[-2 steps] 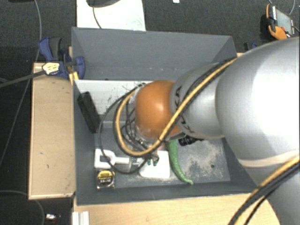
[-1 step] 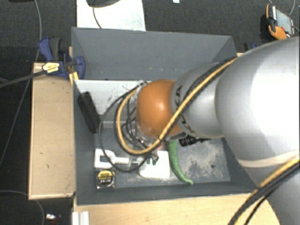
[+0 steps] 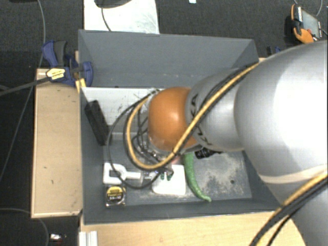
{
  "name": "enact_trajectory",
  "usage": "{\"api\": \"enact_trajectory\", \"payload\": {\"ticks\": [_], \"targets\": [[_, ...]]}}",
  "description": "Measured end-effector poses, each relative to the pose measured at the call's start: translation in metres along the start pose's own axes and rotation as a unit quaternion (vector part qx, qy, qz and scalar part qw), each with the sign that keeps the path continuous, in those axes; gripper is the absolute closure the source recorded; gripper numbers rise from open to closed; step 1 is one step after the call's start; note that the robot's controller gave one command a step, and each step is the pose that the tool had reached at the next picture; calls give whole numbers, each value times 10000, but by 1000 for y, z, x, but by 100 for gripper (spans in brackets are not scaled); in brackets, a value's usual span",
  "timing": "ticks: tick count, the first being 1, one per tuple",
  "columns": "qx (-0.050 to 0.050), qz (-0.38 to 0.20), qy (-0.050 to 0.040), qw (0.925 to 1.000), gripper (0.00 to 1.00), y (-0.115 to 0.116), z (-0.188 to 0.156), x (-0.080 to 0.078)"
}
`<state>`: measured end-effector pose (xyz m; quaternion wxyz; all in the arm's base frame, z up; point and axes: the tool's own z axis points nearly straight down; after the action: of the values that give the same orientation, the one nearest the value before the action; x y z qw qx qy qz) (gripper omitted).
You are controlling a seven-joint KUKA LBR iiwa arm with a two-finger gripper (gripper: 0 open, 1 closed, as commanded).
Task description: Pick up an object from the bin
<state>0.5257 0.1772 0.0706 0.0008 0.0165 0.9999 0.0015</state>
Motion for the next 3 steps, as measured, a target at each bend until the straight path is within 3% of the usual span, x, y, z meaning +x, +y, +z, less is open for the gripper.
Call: {"api": "enact_trajectory", "payload": {"ticks": [1, 2, 3], "targets": [[-3, 85, -2, 10000, 0, -2, 0, -1], [-5, 31, 3, 10000, 100, 0, 0, 0], [-6, 36, 3, 10000, 100, 0, 0, 0]]}}
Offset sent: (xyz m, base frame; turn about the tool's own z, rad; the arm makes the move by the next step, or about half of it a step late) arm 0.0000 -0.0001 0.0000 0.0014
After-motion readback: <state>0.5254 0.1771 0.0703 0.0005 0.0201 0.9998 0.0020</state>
